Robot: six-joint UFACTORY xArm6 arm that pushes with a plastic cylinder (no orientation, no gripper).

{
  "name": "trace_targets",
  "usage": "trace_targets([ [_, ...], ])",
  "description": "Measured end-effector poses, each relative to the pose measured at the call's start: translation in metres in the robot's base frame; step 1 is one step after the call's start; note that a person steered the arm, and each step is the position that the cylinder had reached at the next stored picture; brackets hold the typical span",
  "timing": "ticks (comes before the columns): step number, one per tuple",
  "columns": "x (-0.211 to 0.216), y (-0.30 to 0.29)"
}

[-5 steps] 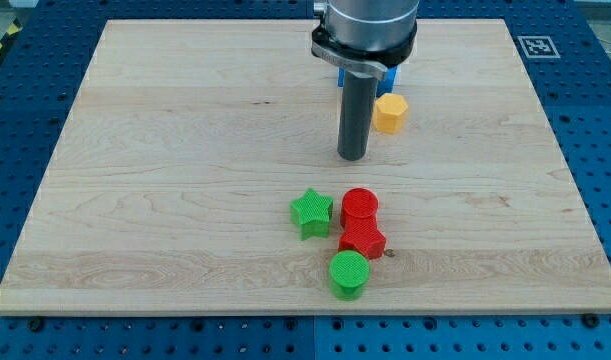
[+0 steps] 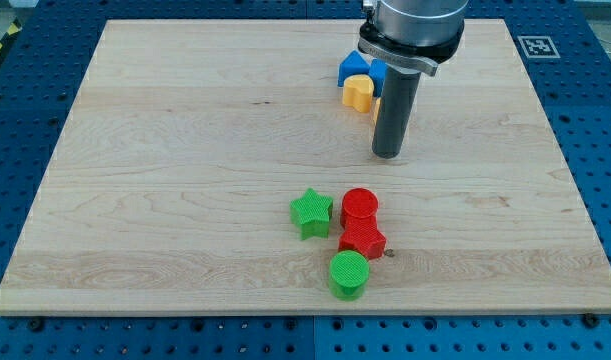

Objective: Place the yellow hexagon towards the bottom of the blue cube

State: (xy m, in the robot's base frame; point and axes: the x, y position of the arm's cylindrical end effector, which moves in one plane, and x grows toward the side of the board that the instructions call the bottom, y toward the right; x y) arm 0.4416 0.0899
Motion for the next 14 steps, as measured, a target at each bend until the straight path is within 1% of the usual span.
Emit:
trace_targets([
  [2,0.000,0.011],
  [4,-0.012,0.038],
  [7,-0.040,0.038],
  [9,-0.049,0.038],
  [13,-0.052,0.038],
  [14,-0.063,0.038],
])
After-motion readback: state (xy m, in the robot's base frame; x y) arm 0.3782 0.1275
